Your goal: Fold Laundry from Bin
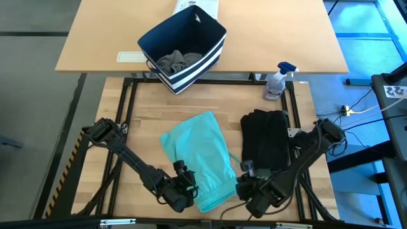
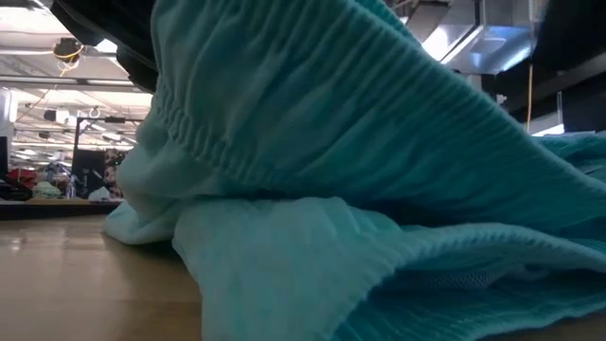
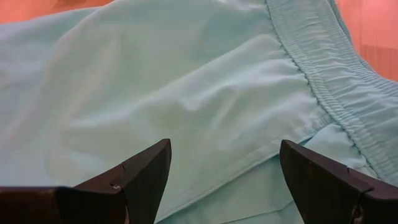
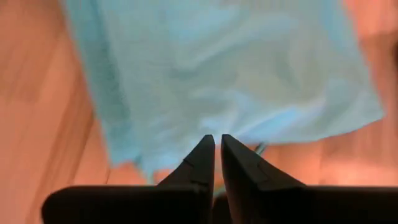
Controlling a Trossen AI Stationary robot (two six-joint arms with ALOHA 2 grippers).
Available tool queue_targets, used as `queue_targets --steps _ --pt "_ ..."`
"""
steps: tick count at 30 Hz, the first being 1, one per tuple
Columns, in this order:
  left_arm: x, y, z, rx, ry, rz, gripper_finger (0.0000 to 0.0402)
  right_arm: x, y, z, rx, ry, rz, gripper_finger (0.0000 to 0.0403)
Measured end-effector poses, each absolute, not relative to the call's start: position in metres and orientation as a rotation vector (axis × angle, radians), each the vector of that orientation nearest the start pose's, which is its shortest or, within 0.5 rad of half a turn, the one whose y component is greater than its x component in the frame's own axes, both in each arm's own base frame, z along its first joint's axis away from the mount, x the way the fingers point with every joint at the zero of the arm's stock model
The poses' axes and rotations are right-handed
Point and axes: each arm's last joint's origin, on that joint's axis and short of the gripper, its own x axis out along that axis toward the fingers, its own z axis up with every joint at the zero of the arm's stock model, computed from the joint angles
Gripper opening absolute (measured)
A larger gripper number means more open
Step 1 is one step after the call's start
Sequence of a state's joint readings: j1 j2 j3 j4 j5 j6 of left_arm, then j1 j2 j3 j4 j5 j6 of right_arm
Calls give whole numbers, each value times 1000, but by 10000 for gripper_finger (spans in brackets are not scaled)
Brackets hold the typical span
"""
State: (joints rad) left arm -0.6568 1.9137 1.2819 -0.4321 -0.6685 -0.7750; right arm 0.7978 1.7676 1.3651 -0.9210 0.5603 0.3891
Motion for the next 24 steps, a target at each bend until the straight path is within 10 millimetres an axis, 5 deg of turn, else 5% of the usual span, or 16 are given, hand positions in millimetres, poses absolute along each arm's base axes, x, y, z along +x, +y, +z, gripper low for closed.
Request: queue_targets --steps 7,12,16,24 --pt "317 -221 177 -75 758 321 293 227 244 216 -412 1143 39 132" --pt "317 -221 177 -76 758 322 293 207 251 189 -369 1132 35 252" --pt "317 -220 177 -77 758 324 293 192 252 157 -499 1069 77 322" --pt "318 -219 177 -79 758 327 293 178 235 114 -873 920 -23 351"
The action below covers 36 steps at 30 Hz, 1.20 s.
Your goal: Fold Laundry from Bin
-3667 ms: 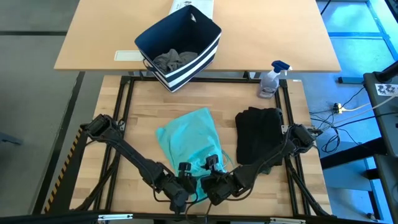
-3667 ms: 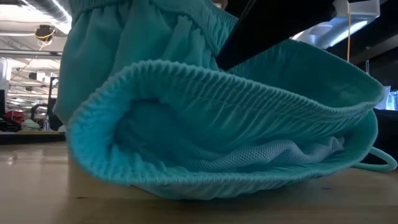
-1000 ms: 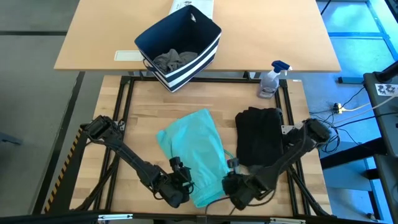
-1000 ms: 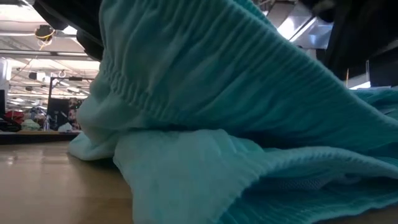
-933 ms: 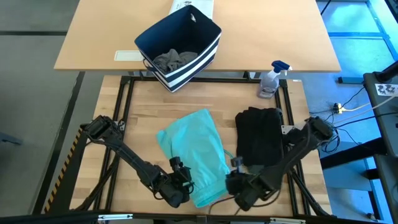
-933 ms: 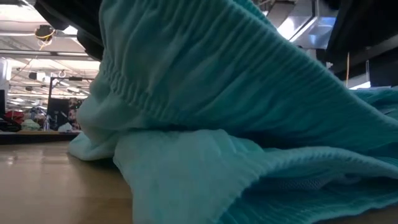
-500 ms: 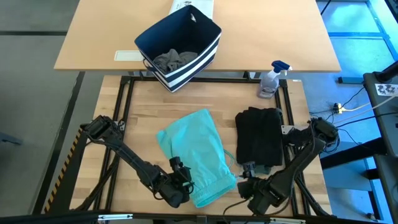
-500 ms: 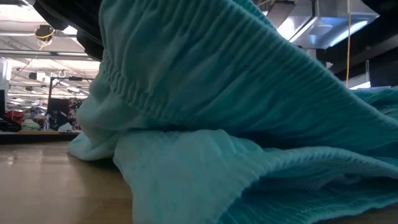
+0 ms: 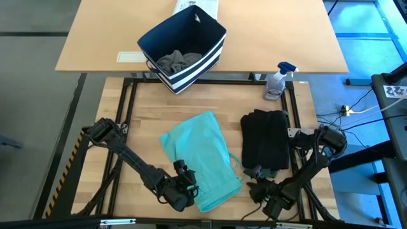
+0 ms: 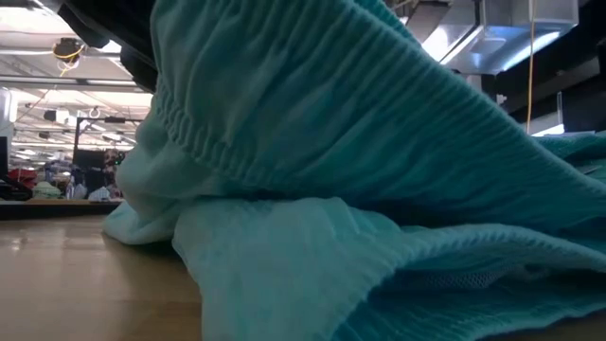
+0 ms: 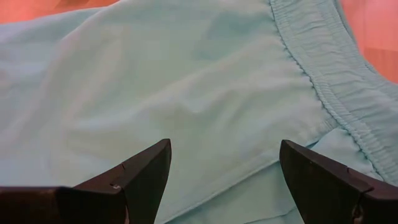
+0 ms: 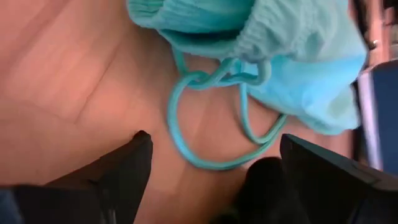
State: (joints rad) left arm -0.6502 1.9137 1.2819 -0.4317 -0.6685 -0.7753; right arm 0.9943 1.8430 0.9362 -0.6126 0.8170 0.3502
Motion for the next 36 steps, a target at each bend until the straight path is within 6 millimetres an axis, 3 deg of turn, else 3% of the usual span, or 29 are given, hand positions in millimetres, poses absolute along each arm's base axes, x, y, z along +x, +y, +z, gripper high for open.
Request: queue_targets --steps 15,20,36 --pt "322 -214 177 -91 753 341 293 215 231 108 -1148 815 99 351" --pt "322 -214 177 -93 755 339 293 228 241 107 -1201 709 122 351" --pt "322 -214 177 -90 758 339 293 237 251 116 -1247 563 84 351"
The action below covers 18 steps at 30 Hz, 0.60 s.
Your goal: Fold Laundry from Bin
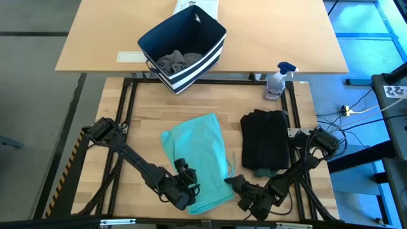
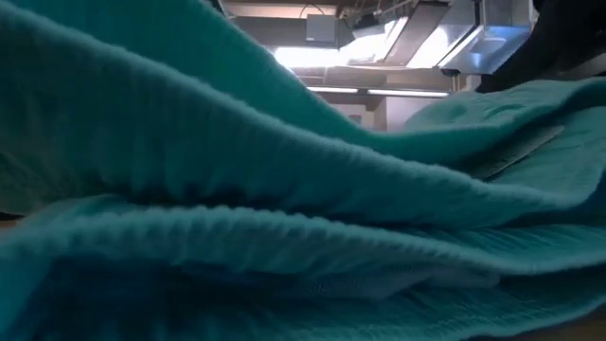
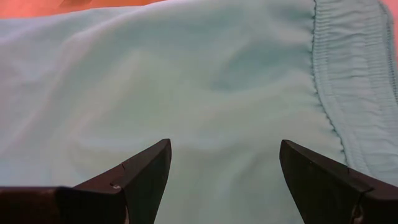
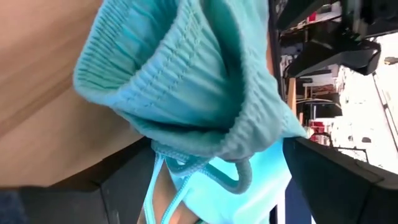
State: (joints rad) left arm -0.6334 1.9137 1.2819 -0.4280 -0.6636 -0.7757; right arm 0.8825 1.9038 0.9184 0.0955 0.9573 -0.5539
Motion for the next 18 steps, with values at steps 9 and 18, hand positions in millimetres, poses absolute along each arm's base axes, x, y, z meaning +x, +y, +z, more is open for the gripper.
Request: queue_targets --steps 9,18 --pt "321 -214 177 -87 761 340 293 233 263 124 -1276 502 69 351" --pt "322 -214 177 -88 761 340 293 234 267 125 -1264 490 152 351"
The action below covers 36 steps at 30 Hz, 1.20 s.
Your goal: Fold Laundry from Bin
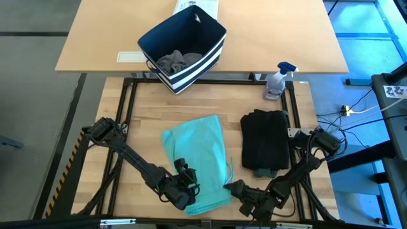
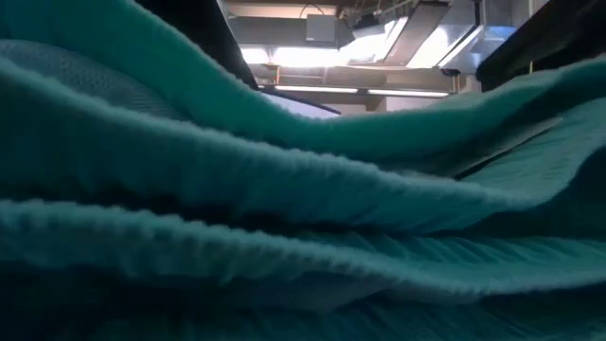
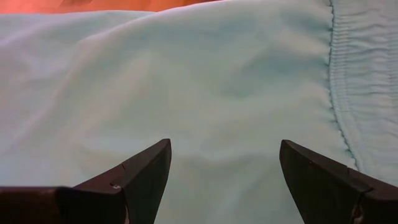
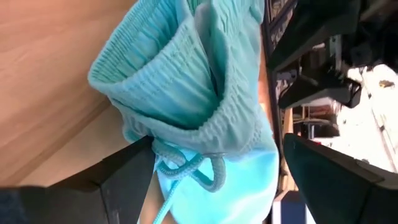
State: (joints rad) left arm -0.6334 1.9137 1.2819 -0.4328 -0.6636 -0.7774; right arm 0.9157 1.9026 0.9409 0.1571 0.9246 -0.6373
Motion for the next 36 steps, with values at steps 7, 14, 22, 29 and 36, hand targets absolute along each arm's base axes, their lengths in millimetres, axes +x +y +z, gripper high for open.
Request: queue_targets --steps 7,14,22,29,36 --pt "322 -214 177 -88 761 341 293 237 271 128 -1320 443 232 351" --pt "322 -214 177 -87 761 340 293 248 265 130 -1282 439 271 276" --pt "321 -214 176 -83 764 341 293 261 257 131 -1203 430 323 105" --pt "319 -213 181 -4 792 305 293 266 258 137 -1132 376 283 17" --pt "310 -233 222 108 822 180 293 267 256 140 -990 381 124 15"
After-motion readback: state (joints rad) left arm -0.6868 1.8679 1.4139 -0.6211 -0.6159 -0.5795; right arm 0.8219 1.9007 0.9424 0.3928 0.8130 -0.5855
